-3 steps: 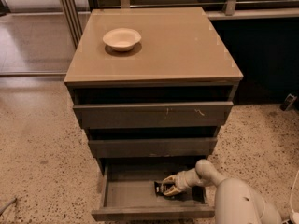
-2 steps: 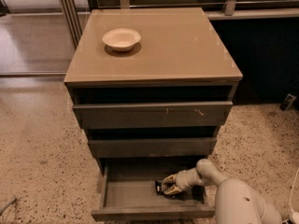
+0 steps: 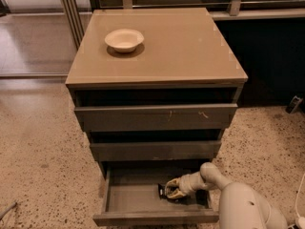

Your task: Place rxbar chocolate into bottom drawer

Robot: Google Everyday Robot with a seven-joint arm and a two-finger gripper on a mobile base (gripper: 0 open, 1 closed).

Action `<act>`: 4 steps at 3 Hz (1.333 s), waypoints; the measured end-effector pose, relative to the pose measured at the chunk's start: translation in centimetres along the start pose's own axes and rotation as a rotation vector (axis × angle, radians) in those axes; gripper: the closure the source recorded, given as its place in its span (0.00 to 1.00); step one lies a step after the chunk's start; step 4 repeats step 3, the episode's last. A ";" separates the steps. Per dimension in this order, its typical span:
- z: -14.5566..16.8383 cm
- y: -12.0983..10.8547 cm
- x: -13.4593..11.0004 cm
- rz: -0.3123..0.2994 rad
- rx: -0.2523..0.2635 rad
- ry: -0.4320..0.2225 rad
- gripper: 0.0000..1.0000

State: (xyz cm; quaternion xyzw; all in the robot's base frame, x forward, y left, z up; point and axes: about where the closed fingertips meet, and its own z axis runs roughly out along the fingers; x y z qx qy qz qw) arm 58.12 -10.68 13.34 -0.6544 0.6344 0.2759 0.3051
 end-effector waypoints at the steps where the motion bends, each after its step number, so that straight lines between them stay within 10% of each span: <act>1: 0.0 0.0 0.0 0.000 0.000 0.000 0.13; 4: 0.0 0.0 0.0 0.000 0.000 0.000 0.00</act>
Offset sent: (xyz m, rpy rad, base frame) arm 0.0000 0.0000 0.0000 0.0000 0.0000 0.0000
